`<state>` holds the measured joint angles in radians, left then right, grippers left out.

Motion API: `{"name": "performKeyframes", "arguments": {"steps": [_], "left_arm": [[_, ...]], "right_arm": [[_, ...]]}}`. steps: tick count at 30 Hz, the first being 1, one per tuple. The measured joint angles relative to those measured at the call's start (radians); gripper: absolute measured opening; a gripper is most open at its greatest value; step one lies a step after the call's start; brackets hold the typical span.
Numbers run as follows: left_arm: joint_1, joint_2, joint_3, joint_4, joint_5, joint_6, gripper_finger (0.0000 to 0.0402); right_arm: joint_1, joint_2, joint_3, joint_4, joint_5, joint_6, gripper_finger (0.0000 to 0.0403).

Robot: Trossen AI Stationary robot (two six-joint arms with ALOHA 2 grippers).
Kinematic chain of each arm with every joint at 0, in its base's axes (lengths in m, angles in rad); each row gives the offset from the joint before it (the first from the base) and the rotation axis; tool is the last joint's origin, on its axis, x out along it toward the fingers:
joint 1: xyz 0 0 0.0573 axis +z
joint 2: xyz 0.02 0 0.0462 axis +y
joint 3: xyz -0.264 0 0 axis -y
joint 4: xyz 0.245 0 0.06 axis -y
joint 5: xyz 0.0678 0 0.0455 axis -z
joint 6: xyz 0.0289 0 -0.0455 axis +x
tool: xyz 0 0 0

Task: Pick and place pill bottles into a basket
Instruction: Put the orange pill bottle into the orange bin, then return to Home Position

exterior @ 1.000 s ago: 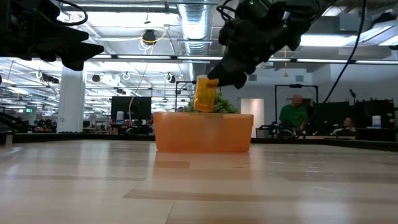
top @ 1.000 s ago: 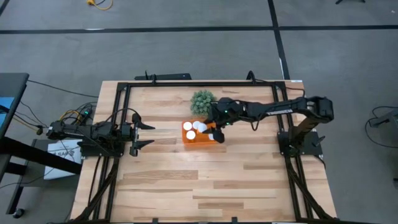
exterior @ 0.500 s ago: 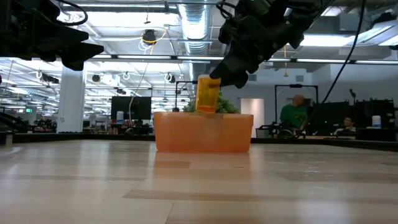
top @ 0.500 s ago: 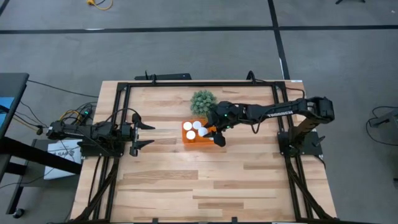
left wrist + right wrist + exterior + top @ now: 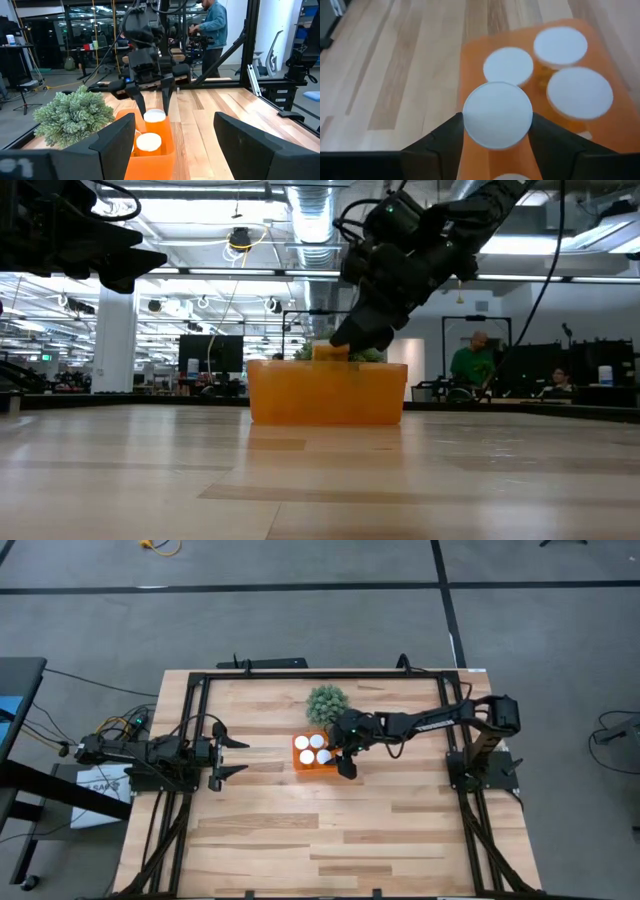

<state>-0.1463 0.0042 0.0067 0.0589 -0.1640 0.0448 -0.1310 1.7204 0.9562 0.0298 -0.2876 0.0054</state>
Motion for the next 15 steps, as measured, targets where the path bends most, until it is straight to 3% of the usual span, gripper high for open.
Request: {"name": "performKeyframes", "arguments": {"steps": [15], "left_arm": [[0.0, 0.0, 0.0, 0.0, 0.0, 0.0, 0.0261]], "right_arm": [[0.0, 0.005, 0.0, 0.031, 0.001, 0.047, 0.0238]]}}
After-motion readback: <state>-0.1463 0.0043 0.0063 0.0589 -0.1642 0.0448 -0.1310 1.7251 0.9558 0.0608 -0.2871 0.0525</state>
